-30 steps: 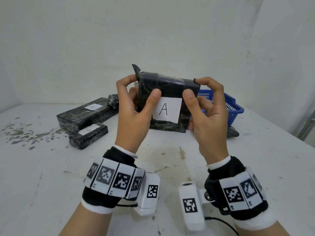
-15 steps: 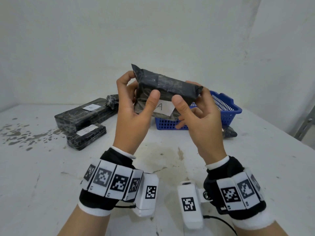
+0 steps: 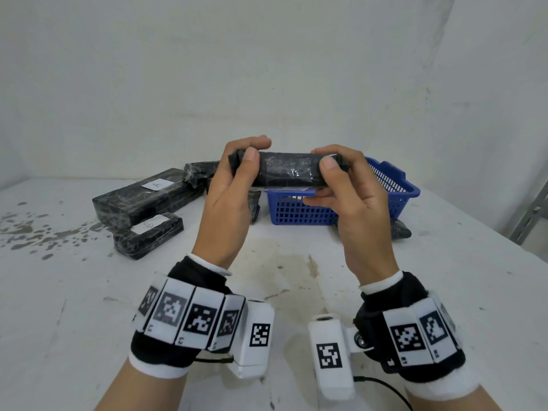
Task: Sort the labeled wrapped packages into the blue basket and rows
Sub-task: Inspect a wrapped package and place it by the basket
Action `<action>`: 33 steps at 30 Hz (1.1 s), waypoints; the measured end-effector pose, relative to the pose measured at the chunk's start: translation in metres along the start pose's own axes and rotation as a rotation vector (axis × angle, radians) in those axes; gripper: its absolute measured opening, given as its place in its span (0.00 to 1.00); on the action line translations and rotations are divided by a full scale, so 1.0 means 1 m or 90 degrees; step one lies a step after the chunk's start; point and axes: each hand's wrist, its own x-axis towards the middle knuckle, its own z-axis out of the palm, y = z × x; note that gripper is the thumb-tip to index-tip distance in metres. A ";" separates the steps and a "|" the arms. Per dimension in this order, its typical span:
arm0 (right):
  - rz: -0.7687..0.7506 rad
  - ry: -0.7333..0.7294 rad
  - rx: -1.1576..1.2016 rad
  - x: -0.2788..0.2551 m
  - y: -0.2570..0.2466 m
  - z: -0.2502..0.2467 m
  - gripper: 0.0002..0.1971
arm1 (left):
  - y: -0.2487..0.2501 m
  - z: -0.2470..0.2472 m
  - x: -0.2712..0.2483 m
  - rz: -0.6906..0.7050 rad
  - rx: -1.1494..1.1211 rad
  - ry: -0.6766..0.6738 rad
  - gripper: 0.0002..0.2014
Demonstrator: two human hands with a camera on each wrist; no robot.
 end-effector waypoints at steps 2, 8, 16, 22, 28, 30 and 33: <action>-0.005 -0.002 -0.012 0.000 0.000 0.000 0.05 | 0.000 -0.001 0.000 -0.006 -0.002 -0.011 0.09; -0.012 0.009 -0.042 -0.002 -0.002 0.001 0.08 | -0.002 0.001 -0.002 0.011 0.008 -0.050 0.07; -0.037 -0.031 -0.092 -0.004 0.002 -0.001 0.13 | 0.001 -0.001 -0.003 -0.019 0.097 -0.044 0.18; -0.049 -0.032 -0.177 0.000 0.004 -0.010 0.14 | 0.004 -0.004 0.001 -0.143 0.098 -0.014 0.18; 0.047 -0.008 -0.062 0.002 -0.002 -0.010 0.25 | 0.002 -0.004 0.003 -0.168 -0.033 0.015 0.26; 0.057 -0.011 -0.045 0.003 -0.003 -0.011 0.29 | 0.000 -0.004 0.003 -0.176 -0.027 -0.006 0.26; 0.062 -0.048 -0.041 0.002 -0.003 -0.010 0.30 | -0.002 -0.005 0.002 -0.165 -0.017 -0.020 0.27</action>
